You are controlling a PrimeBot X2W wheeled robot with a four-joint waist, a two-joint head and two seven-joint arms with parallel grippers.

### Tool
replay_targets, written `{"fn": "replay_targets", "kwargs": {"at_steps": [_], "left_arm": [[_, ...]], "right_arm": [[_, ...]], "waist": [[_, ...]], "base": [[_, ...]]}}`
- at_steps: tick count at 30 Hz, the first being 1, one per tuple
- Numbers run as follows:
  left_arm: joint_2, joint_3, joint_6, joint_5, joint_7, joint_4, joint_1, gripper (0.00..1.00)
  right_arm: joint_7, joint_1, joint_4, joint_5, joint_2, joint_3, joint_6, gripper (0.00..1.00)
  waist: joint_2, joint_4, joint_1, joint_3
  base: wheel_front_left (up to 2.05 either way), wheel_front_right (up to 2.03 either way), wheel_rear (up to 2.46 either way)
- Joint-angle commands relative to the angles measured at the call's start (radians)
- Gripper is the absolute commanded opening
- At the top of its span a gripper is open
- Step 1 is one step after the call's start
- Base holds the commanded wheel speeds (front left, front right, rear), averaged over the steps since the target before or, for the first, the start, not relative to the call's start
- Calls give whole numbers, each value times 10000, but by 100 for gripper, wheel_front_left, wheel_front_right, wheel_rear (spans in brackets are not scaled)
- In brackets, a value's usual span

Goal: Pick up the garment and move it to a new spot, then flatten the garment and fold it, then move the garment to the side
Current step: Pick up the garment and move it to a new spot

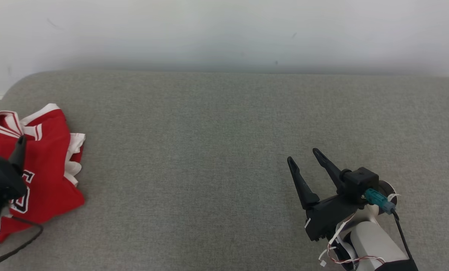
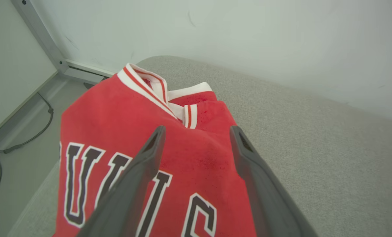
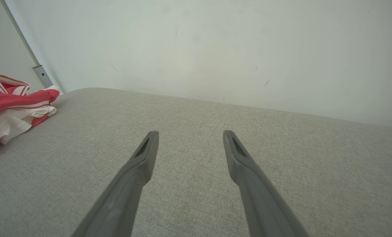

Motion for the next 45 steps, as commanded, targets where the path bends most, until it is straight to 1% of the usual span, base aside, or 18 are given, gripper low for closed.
{"fn": "replay_targets", "kwargs": {"at_steps": [1, 4, 7, 12, 15, 17, 18, 19, 20, 27, 30, 34, 40, 41, 42, 45], "left_arm": [[250, -152, -73, -206, 236, 110, -110, 100], [411, -615, -75, -691, 855, 262, -193, 100], [689, -959, -29, -1030, 1359, 474, -255, 100], [830, -1446, -29, -1189, 2105, 901, -356, 100], [861, -1680, -30, -1128, 2334, 1258, -388, 100], [867, -1840, -30, -1045, 2114, 1341, -446, 100], [884, -1916, -30, -994, 2027, 1401, -471, 86], [885, -1990, -30, -969, 1902, 1436, -497, 33], [933, -2049, -30, -914, 1763, 1477, -543, 0], [1093, -2485, -31, -946, 616, 1257, -928, 0], [1113, -2646, -31, -1112, 407, 1093, -1027, 0], [1081, -3061, -31, -1421, 887, 848, -936, 0], [1247, -3341, -31, -2508, 1583, 291, -735, 0], [1275, -3380, -31, -2601, 1684, 213, -732, 53], [1331, -3416, -31, -2721, 1814, 221, -730, 100], [1452, -3605, -31, -3026, 2434, 238, -709, 100]], "right_arm": [[14, -140, -45, -11, -54, 20, -3, 100], [4, -232, -37, -65, -56, 37, -3, 100], [-6, -268, -42, -138, -53, 16, -3, 100], [6, -306, -75, -227, -54, -50, -3, 100], [30, -328, -97, -251, -54, -73, -3, 100], [35, -337, -111, -286, -54, -78, -3, 100], [33, -344, -119, -308, -53, -89, -3, 100], [23, -341, -132, -325, -54, -106, -3, 100], [20, -337, -145, -334, -54, -136, -3, 100], [-15, -199, -119, -165, -54, -140, -3, 100], [-24, -135, -64, -132, -54, -139, -3, 100], [-40, -101, 7, -76, -53, -116, -3, 100], [-72, -167, -11, -24, -56, -17, -3, 100], [-76, -175, -5, -27, -56, -16, -3, 100], [-84, -179, 2, -29, -57, -15, -3, 100], [-101, -180, 17, -25, -56, -40, -3, 100]], "waist": [[-3, -211, -2, 209], [-3, -336, -2, 323], [-3, -452, -2, 414], [-3, -562, -2, 508], [-3, -599, -2, 562], [-3, -609, -2, 593], [-3, -607, -2, 601], [-3, -594, -2, 608], [-3, -574, -2, 609], [-3, -316, -2, 425], [-3, -206, -2, 285], [-3, -67, -2, 121], [-3, -60, -2, 248], [-3, -74, -2, 290], [-3, -90, -2, 318], [-3, -150, -2, 395]], "base": [[0, 0, 0], [0, 0, 0], [0, 0, 0], [0, 0, 0], [0, 0, 0], [0, 0, 0], [0, 0, 0], [0, 0, 0], [0, 0, 0], [0, 0, 0], [0, 0, 0], [0, 0, 0], [0, 0, 0], [0, 0, 0], [0, 0, 0], [0, 0, 0]]}}
